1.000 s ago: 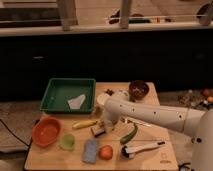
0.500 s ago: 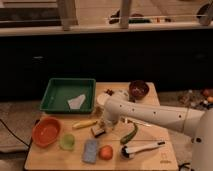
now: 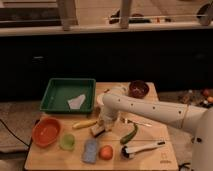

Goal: Place eraser in tray

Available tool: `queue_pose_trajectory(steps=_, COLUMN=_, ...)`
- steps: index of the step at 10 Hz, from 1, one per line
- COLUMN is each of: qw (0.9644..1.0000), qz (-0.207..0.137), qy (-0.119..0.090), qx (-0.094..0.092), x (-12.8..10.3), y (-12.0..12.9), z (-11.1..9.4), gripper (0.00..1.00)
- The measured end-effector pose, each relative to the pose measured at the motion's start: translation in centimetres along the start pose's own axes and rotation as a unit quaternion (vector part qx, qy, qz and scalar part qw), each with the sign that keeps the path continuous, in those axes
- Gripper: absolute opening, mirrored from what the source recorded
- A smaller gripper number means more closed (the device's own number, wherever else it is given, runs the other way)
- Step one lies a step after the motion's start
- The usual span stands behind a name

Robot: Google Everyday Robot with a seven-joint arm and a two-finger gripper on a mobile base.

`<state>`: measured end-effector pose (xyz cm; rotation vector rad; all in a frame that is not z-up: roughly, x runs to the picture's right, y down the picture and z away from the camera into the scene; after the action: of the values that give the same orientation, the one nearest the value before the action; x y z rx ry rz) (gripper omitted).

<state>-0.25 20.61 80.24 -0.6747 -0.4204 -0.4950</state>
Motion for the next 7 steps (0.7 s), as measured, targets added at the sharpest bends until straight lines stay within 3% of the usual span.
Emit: queue_pose_trajectory(steps=7, qw=0.9977, qz=-0.060, qy=-0.017, qx=-0.027, x=-1.7, y=-1.0, z=-4.4, gripper=0.00)
